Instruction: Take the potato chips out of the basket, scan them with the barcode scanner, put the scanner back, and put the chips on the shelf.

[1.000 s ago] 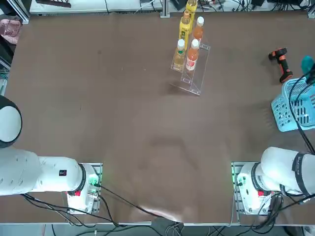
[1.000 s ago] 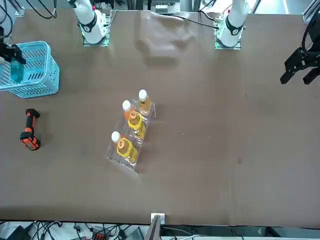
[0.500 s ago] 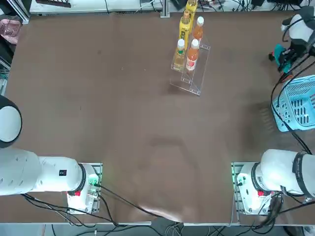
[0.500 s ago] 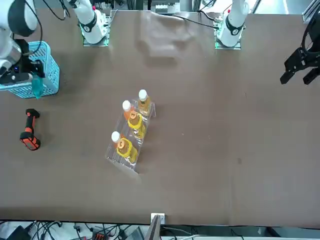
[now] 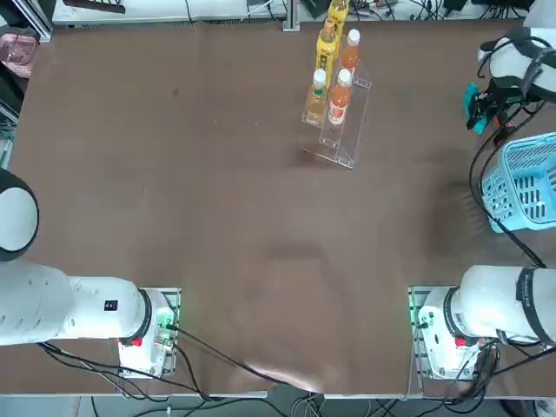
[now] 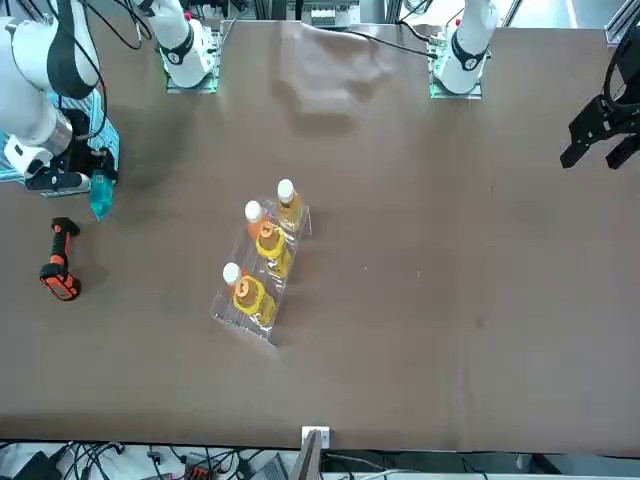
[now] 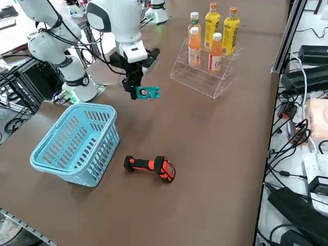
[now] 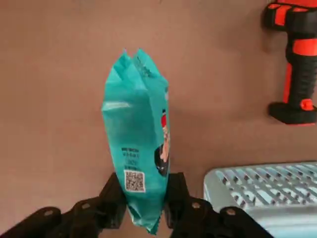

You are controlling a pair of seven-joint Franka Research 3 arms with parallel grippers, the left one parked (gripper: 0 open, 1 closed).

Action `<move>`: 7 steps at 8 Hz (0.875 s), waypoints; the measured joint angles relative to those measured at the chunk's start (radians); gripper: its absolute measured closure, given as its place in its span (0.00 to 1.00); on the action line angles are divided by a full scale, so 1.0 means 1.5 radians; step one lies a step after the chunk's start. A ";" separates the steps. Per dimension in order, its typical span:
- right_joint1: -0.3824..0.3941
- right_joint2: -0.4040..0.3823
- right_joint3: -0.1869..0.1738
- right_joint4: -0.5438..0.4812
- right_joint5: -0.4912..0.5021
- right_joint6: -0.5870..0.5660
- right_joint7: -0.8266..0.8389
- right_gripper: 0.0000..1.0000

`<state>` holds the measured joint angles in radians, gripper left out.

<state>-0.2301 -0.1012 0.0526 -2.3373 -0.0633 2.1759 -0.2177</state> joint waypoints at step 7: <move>0.006 0.109 -0.001 -0.060 0.086 0.139 0.006 0.61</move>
<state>-0.2206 0.0625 0.0517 -2.4278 0.0654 2.3847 -0.2087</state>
